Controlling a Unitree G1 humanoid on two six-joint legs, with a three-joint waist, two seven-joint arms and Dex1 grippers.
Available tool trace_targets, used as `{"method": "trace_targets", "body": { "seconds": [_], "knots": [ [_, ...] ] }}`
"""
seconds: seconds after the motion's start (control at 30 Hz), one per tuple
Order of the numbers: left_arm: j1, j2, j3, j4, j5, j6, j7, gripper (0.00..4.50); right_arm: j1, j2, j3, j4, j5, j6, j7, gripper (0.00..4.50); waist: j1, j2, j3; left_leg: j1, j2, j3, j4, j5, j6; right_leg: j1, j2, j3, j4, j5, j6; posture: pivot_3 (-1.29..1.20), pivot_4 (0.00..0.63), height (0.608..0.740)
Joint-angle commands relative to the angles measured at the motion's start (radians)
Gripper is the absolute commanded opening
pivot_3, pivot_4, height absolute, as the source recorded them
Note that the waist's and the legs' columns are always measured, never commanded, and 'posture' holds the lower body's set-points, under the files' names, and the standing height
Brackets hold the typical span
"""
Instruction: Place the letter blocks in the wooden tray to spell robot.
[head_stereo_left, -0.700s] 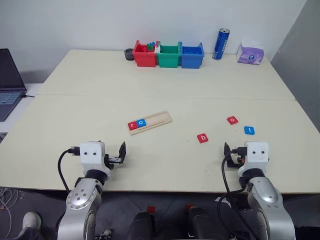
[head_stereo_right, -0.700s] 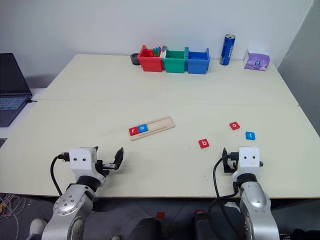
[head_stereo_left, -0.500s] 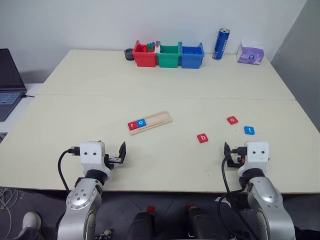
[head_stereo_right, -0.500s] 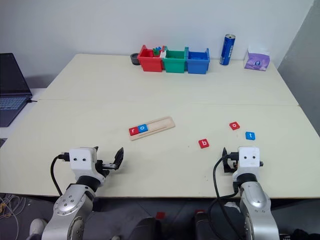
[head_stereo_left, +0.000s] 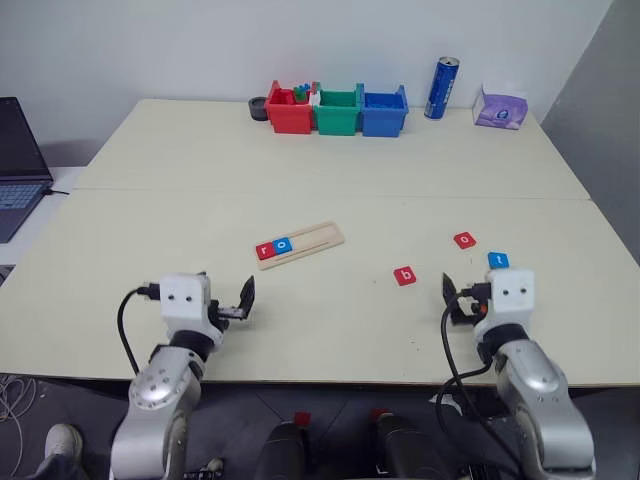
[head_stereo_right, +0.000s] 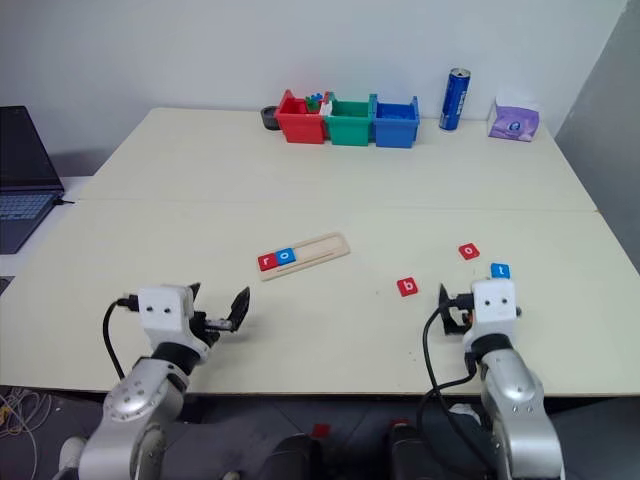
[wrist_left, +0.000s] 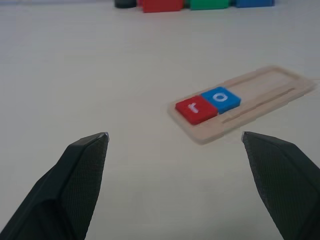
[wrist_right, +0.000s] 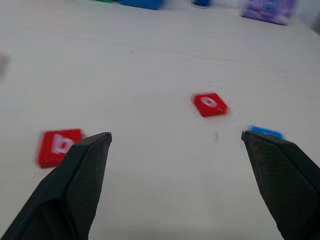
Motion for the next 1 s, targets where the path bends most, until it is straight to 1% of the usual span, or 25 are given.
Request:
{"method": "trace_targets", "body": {
  "seconds": [0.03, 0.13, 0.17, 0.27, 0.37, 0.47, 0.6, 0.73, 1.0],
  "knots": [
    [-0.107, 0.107, 0.035, 0.076, -0.058, -0.002, -0.131, 4.5, -0.092, -0.116, 0.022, -0.035, 0.171, 0.064, 0.238, 4.43, 0.0, 0.0, 0.0, 0.0, 0.0, 0.0, 0.0, 0.0, 0.0, 0.0, 0.001, 0.0, 0.0, 0.0, 0.0, 0.0, 0.15, 0.74],
    [-0.199, 0.198, 0.015, 0.197, -0.087, -0.026, -0.267, 4.5, -0.193, -0.195, 0.041, 0.01, 0.284, 0.111, 0.383, 4.43, -0.001, 0.0, 0.0, 0.001, 0.0, 0.0, -0.001, 0.0, 0.0, 0.001, 0.002, 0.0, 0.0, -0.001, -0.001, 0.0, 0.15, 0.74],
    [-0.219, 0.218, 0.006, 0.229, -0.089, -0.038, -0.302, 4.5, -0.216, -0.21, 0.046, 0.024, 0.306, 0.119, 0.41, 4.43, -0.001, 0.0, 0.0, 0.001, 0.001, 0.0, -0.001, 0.0, 0.0, 0.001, 0.002, -0.001, -0.001, -0.001, -0.002, 0.0, 0.15, 0.74],
    [-0.302, 0.284, -0.05, 0.375, -0.09, -0.094, -0.482, 4.5, -0.302, -0.245, 0.081, 0.078, 0.373, 0.151, 0.506, 4.43, -0.001, 0.0, 0.0, 0.0, 0.001, -0.001, -0.001, 0.0, 0.0, 0.0, 0.003, -0.001, -0.001, -0.001, -0.002, 0.0, 0.15, 0.74],
    [-0.392, 0.324, -0.087, 0.516, -0.088, -0.142, -0.617, 4.5, -0.354, -0.258, 0.101, 0.108, 0.405, 0.167, 0.542, 4.43, 0.0, 0.0, 0.0, -0.001, 0.001, -0.001, -0.001, 0.0, 0.0, -0.001, 0.003, -0.001, -0.001, -0.001, -0.003, 0.0, 0.15, 0.74],
    [-0.484, 0.356, -0.126, 0.687, -0.047, -0.237, -0.719, 4.5, -0.385, -0.262, 0.122, 0.128, 0.408, 0.163, 0.553, 4.43, 0.001, 0.0, 0.0, -0.003, 0.001, -0.001, -0.001, 0.0, 0.0, -0.002, 0.003, -0.002, -0.001, -0.001, -0.003, 0.0, 0.15, 0.74],
    [-0.602, 0.367, -0.164, 0.903, 0.0, -0.349, -0.815, 4.5, -0.401, -0.258, 0.14, 0.137, 0.4, 0.157, 0.549, 4.43, 0.001, 0.0, 0.0, -0.005, 0.001, -0.001, -0.001, 0.0, 0.0, -0.004, 0.003, -0.001, 0.0, -0.001, -0.003, 0.0, 0.15, 0.74],
    [-0.716, 0.357, -0.199, 1.12, 0.049, -0.455, -0.895, 4.5, -0.407, -0.251, 0.143, 0.134, 0.402, 0.16, 0.527, 4.43, 0.001, 0.0, 0.0, -0.006, 0.001, -0.001, -0.001, 0.0, 0.0, -0.005, 0.003, -0.002, 0.0, 0.0, -0.005, 0.0, 0.15, 0.74],
    [-0.907, 0.307, -0.239, 1.477, 0.14, -0.598, -0.974, 4.5, -0.395, -0.249, 0.137, 0.077, 0.426, 0.211, 0.482, 4.43, 0.001, 0.0, 0.0, -0.006, 0.001, -0.001, 0.0, 0.0, 0.001, -0.005, 0.003, -0.002, 0.0, 0.001, -0.006, 0.0, 0.15, 0.74]
  ]
}}
